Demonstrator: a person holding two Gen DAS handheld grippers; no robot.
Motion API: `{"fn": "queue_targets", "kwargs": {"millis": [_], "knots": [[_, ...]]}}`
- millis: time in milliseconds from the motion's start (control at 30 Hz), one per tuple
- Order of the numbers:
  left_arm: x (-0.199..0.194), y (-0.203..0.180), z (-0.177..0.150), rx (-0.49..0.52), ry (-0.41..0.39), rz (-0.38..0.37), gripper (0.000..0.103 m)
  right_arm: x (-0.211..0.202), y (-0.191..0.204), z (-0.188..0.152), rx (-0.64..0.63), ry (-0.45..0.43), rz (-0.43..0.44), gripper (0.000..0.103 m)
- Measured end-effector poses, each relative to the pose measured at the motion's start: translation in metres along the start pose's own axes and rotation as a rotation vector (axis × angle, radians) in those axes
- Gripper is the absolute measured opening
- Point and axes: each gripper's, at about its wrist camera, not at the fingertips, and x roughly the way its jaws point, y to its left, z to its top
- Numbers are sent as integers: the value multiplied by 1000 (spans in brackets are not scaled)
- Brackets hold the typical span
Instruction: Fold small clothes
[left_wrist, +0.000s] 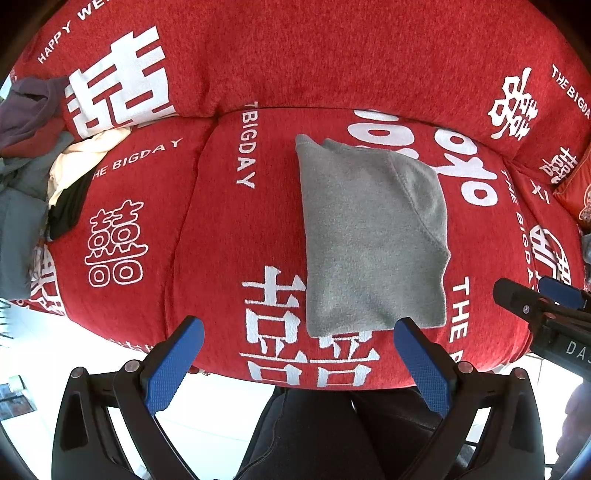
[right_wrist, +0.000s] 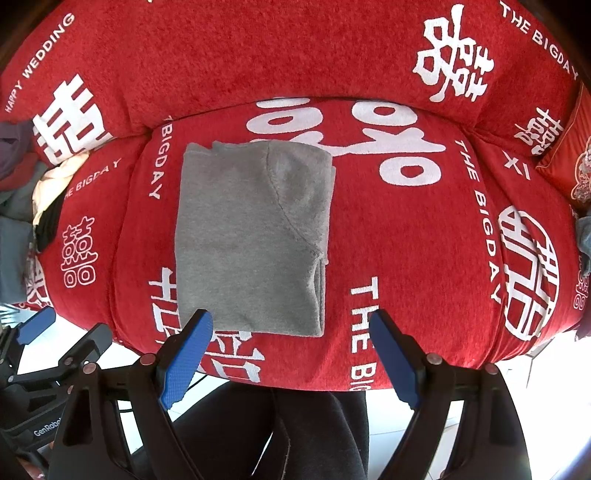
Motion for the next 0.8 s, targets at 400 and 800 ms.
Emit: {"fn": "queue_targets", "kwargs": {"millis": [400, 800], "knots": [[0, 0, 0, 2, -2, 0, 103, 1, 1, 1, 4, 1, -2, 89], [0, -1, 0, 3, -2, 3, 103, 0, 2, 2, 4, 1, -2, 89]]}}
